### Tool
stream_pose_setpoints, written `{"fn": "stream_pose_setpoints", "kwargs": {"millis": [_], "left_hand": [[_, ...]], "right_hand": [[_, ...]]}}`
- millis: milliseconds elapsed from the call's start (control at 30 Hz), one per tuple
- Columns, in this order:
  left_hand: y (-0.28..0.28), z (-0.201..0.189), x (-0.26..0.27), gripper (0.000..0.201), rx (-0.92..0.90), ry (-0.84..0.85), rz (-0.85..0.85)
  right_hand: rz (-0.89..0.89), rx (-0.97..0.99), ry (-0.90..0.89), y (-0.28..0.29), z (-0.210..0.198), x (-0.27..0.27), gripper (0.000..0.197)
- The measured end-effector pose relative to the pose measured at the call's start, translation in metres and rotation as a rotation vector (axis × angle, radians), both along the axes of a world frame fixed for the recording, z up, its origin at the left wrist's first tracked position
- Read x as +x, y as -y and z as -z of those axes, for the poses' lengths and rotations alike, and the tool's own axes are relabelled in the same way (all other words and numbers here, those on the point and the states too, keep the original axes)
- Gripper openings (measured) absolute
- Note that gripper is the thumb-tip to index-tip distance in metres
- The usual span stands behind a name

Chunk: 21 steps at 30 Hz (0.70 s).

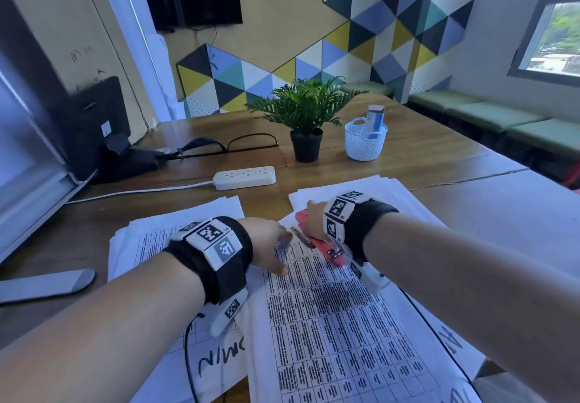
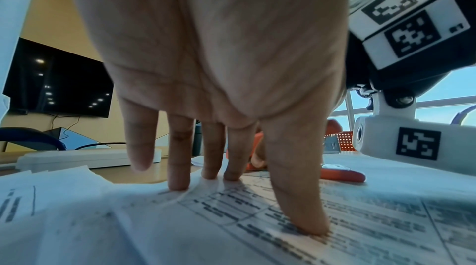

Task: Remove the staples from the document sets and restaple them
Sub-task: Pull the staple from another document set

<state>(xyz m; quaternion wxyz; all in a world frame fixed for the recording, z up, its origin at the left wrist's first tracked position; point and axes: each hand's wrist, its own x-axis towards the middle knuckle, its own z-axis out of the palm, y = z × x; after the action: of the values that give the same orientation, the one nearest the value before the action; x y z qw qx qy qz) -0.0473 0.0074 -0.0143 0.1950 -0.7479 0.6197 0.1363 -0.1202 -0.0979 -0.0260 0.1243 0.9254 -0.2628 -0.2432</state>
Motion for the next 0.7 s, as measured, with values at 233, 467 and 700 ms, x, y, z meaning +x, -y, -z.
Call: {"fn": "stream_pose_setpoints", "kwargs": {"millis": [233,467,700], "left_hand": [[-0.003,-0.001,-0.001,0.068,-0.03,-0.01,-0.015],[0.0,-0.006,-0.005,0.073,0.037,0.014,-0.056],[0.002,-0.008,-0.005,0.07,0.044,0.021,-0.024]], "right_hand": [[-0.009,0.007,0.009,0.0,-0.003,0.003,0.043],[0.099,0.215,0.159,0.01,-0.022,-0.016,0.043],[0.172,0.263,0.184,0.019,-0.019,-0.016,0.051]]}}
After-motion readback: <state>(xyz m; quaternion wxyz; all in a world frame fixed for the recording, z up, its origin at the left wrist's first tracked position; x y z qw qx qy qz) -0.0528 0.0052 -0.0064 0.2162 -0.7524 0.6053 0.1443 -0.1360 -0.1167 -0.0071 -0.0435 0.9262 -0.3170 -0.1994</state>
